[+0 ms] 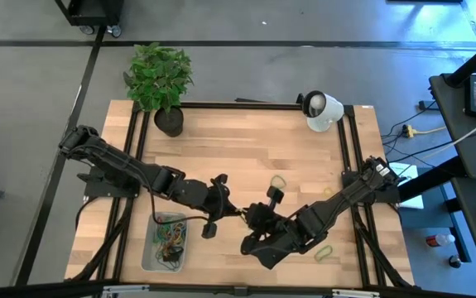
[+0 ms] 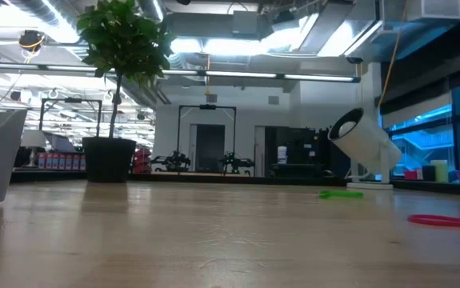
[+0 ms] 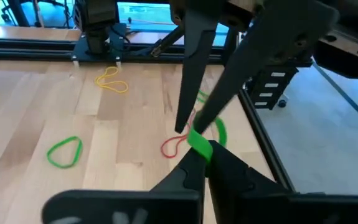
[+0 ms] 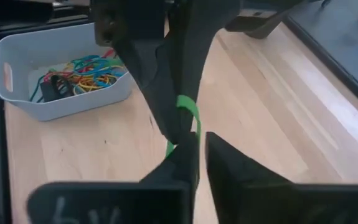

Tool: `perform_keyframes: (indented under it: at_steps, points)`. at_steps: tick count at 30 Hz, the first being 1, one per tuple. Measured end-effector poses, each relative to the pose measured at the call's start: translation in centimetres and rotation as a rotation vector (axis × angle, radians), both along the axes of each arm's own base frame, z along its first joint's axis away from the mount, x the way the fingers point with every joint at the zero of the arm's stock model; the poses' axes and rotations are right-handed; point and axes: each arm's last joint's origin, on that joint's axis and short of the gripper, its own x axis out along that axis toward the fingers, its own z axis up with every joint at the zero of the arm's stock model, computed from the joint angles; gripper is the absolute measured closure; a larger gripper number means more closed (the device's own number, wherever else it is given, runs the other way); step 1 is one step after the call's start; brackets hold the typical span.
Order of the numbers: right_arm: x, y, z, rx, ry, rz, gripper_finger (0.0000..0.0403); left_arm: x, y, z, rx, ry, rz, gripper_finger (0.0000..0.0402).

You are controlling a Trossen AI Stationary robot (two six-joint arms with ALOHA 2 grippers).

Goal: Pick and place rubber bands into bin
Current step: Put the green rubber band into the bin

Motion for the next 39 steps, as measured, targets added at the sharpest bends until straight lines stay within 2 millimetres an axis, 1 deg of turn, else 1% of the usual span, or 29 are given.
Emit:
perform_keyframes:
  at_steps: [4, 9, 13, 17, 21, 24, 26, 29, 32, 35, 39]
  points:
    - [0.0, 0.0, 0.0, 0.005, 0.004, 0.004, 0.0326, -0.1, 0.1, -0.1, 0.017, 0.037, 0.012, 0.0398]
    - [-0.5, 0.3, -0.3, 0.027, 0.06, 0.039, 0.0267, -0.8, 0.5, -0.2, 0.059, 0.185, 0.073, 0.0399]
    - [-1.8, 1.6, -1.1, 0.043, 0.109, 0.056, 0.0247, -1.9, 0.7, 0.4, 0.043, 0.3, 0.104, 0.0399]
    - [-3.9, 3.0, -3.6, 0.037, 0.178, 0.023, 0.0246, -3.8, 0.2, 0.9, 0.044, 0.448, 0.121, 0.0399]
    - [-5.8, 4.3, -6.7, 0.11, 0.184, -0.006, 0.0253, -6.5, -0.5, 1.5, 0.022, 0.61, 0.227, 0.0399]
    - [-6.8, 4.7, -7.8, 0.23, 0.091, 0.024, 0.0262, -8.6, -1.1, 1.3, -0.041, 0.756, 0.304, 0.0399]
    - [-7.3, 4.5, -8.7, 0.287, 0.034, 0.043, 0.0269, -9.8, -1.7, 1.1, -0.096, 0.844, 0.361, 0.0399]
    - [-8.3, 3.9, -10.2, 0.351, -0.029, 0.061, 0.028, -11.2, -2.9, 0.2, -0.162, 0.929, 0.44, 0.0399]
    - [-9.2, 3.3, -11.0, 0.423, -0.068, 0.088, 0.0289, -12.2, -4.1, -1.2, -0.225, 0.978, 0.487, 0.0399]
    - [-10.0, 2.8, -11.9, 0.464, -0.032, 0.116, 0.0295, -12.8, -5.2, -2.9, -0.304, 1.007, 0.538, 0.0399]
    - [-10.6, 2.4, -12.2, 0.502, 0.015, 0.14, 0.0297, -13.7, -6.2, -5.1, -0.389, 1.029, 0.597, 0.0399]
